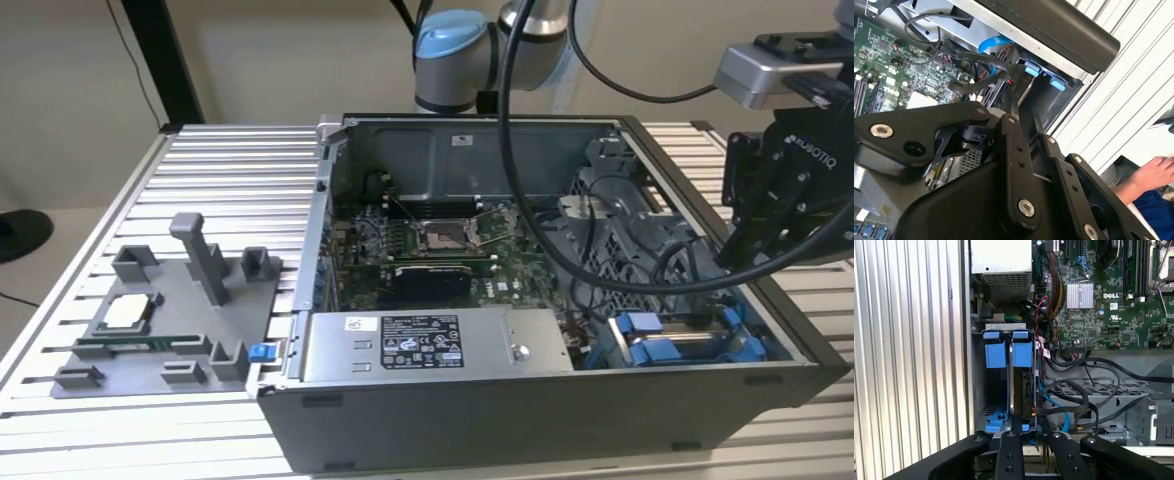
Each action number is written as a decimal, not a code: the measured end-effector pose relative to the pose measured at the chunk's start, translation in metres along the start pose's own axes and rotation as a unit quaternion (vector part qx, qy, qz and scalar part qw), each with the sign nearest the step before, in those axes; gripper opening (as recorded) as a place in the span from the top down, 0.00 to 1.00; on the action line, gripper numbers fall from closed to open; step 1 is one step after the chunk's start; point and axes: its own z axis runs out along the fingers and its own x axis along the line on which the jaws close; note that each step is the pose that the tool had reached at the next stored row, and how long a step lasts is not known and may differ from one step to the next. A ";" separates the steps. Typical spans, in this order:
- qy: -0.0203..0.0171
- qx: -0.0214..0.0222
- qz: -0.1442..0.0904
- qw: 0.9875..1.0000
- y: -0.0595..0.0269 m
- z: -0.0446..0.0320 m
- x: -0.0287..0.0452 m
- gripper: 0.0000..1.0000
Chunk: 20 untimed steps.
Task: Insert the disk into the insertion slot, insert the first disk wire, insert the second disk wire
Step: 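Insert the second disk wire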
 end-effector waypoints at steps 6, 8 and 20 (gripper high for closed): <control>0.000 0.000 0.000 1.000 -0.0018 -0.0001 -0.0011 1.00; 0.000 0.000 0.000 1.000 -0.0028 -0.0001 -0.0021 1.00; 0.000 0.000 0.000 1.000 -0.0059 -0.0003 -0.0061 1.00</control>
